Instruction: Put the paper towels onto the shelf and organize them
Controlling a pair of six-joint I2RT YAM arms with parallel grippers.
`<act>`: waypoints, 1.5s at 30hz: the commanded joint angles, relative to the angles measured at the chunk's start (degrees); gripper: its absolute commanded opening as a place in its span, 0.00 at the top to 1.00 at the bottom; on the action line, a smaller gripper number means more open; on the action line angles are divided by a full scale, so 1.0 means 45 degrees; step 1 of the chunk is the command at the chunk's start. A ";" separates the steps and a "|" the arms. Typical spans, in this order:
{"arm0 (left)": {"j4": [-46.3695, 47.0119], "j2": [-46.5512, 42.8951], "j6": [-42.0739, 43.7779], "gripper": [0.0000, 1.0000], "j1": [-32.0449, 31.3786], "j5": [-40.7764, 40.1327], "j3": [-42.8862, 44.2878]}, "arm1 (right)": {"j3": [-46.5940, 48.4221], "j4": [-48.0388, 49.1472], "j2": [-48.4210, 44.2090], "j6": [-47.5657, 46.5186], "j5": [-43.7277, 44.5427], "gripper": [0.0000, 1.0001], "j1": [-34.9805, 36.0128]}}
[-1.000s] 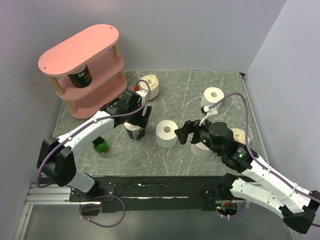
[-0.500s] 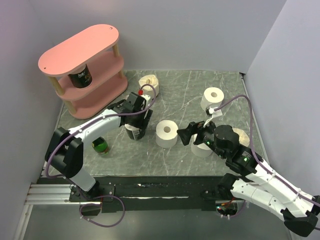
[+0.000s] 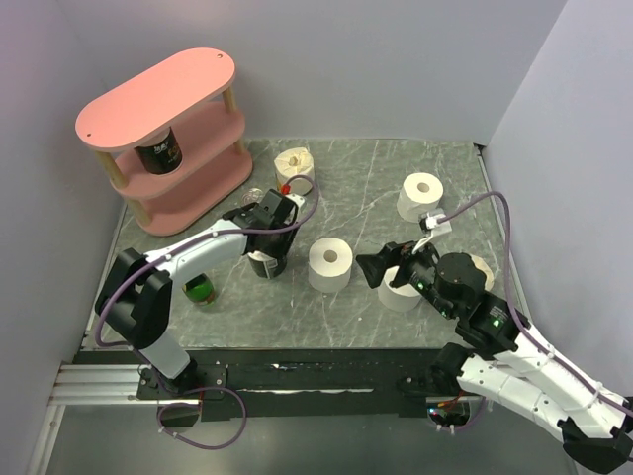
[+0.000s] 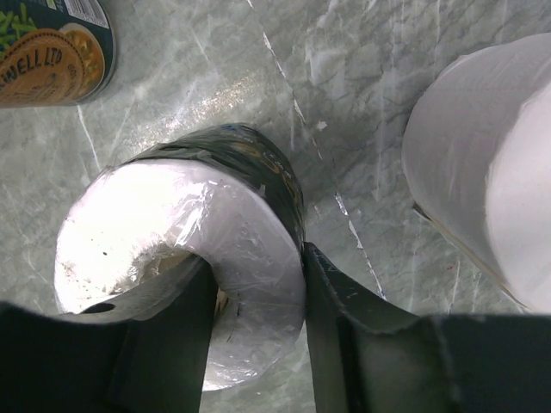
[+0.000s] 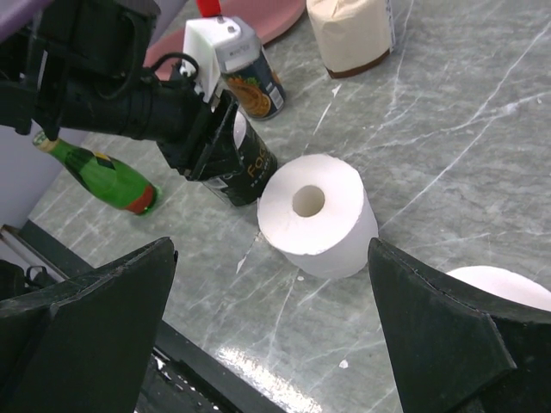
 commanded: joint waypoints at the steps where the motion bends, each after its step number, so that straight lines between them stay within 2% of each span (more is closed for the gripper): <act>1: -0.0403 0.0014 0.0221 0.60 -0.0231 -0.0820 0.0476 | -0.0094 -0.0057 -0.0475 -0.0118 0.0354 0.00 0.0078; 4: -0.0930 -0.0415 0.0279 0.67 -0.0290 -0.1172 0.1157 | 0.0042 -0.0292 -0.0748 -0.0138 0.0471 0.00 0.0078; 11: -0.2357 -0.1255 0.1175 0.68 -0.0349 -0.2342 0.3540 | 0.0296 -0.0624 -0.1140 -0.0118 0.0569 0.00 0.0078; 14: -0.2047 -0.1178 0.2304 0.69 -0.0330 -0.3300 0.4439 | 0.0413 -0.0587 -0.1159 -0.0060 0.0550 0.00 0.0097; 15: -0.1659 -0.1003 0.2640 0.70 -0.0330 -0.4212 0.4635 | 0.0453 -0.0490 -0.1140 -0.0059 0.0530 0.00 0.0078; 18: -0.1014 -0.0458 0.3909 0.69 -0.0271 -0.5428 0.5494 | 0.0745 -0.0527 -0.0906 -0.0040 0.0374 0.00 0.0058; 21: -0.0369 0.0108 0.5082 0.68 -0.0038 -0.5879 0.6236 | 0.1116 -0.0703 -0.0613 -0.0020 0.0354 0.00 0.0078; 32: 0.1312 0.2063 0.7485 0.70 0.2032 -0.6331 0.8248 | 0.1526 -0.1093 -0.0301 0.0194 0.0062 0.00 0.0078; 45: 0.2621 0.3099 0.8541 0.70 0.2893 -0.6018 0.8562 | 0.1507 -0.0391 0.0637 0.0234 -0.0564 0.00 0.0078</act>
